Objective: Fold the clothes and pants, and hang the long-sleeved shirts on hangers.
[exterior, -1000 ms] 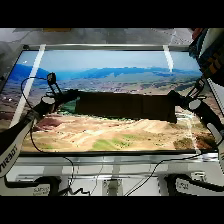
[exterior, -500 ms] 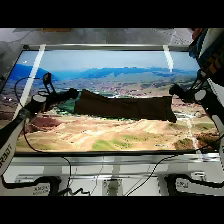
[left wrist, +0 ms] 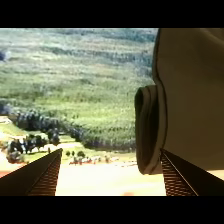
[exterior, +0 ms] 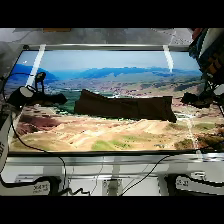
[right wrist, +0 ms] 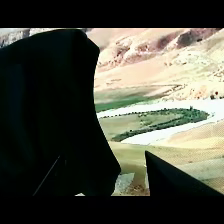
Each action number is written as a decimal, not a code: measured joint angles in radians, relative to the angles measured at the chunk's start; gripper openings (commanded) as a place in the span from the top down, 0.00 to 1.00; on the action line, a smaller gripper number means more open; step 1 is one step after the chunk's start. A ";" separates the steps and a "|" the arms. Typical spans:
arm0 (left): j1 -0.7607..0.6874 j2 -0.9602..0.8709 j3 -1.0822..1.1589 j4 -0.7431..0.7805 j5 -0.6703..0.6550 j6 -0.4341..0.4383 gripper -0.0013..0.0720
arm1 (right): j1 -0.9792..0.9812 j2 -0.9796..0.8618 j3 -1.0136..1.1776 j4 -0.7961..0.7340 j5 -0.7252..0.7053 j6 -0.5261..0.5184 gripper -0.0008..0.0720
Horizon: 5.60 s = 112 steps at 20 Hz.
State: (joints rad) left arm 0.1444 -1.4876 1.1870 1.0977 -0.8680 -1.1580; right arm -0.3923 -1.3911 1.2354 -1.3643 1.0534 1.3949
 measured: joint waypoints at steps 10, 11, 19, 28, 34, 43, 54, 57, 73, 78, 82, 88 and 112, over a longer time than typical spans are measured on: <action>-0.004 -0.348 0.229 -0.324 -0.266 0.096 0.00 | -0.011 0.000 0.005 0.027 0.045 -0.023 0.30; -0.012 -0.369 0.235 -0.354 -0.273 0.124 0.00 | -0.011 0.000 0.005 0.044 0.045 -0.024 0.30; -0.117 -0.416 0.246 -0.342 -0.222 0.213 0.97 | 0.113 0.000 0.005 0.164 0.043 -0.061 0.30; -0.133 -0.172 0.273 -0.177 -0.299 0.230 0.97 | 0.426 -0.003 0.005 0.196 -0.217 -0.039 0.98; -0.121 0.101 0.275 -0.099 -0.450 0.231 0.97 | 0.705 -0.098 0.006 0.306 -0.332 0.076 0.98; -0.123 0.273 0.275 -0.082 -0.482 0.231 0.97 | 1.083 -0.325 0.104 0.661 -0.483 0.109 0.98; -0.212 0.187 0.248 -0.268 -0.392 0.231 0.97 | 0.951 -0.298 0.175 0.513 -0.294 0.105 0.97; -0.344 0.082 0.246 -0.373 -0.295 0.231 0.97 | 0.805 -0.205 0.176 0.409 -0.200 0.105 0.97; -0.767 -0.150 0.246 -0.522 0.144 0.231 0.02 | 0.111 0.074 0.153 0.116 0.141 -0.027 0.97; -0.647 -0.122 0.246 -0.522 0.023 0.231 0.02 | 0.038 0.026 -0.034 0.372 0.230 -0.286 0.01; -0.581 -0.117 0.246 -0.523 -0.029 0.231 0.02 | 0.119 -0.002 -0.214 0.479 0.120 -0.327 0.02; -0.547 -0.116 0.246 -0.523 -0.051 0.231 0.02 | 0.341 -0.076 -0.269 0.490 -0.046 -0.309 0.02; -0.527 -0.109 0.246 -0.373 -0.063 0.232 0.97 | 0.407 -0.468 0.039 0.867 0.106 -0.264 0.97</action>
State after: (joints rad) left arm -0.3828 -1.5967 1.4330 0.7242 -0.9306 -0.9264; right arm 0.0143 -1.8595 1.2743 -0.4976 1.1599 1.1313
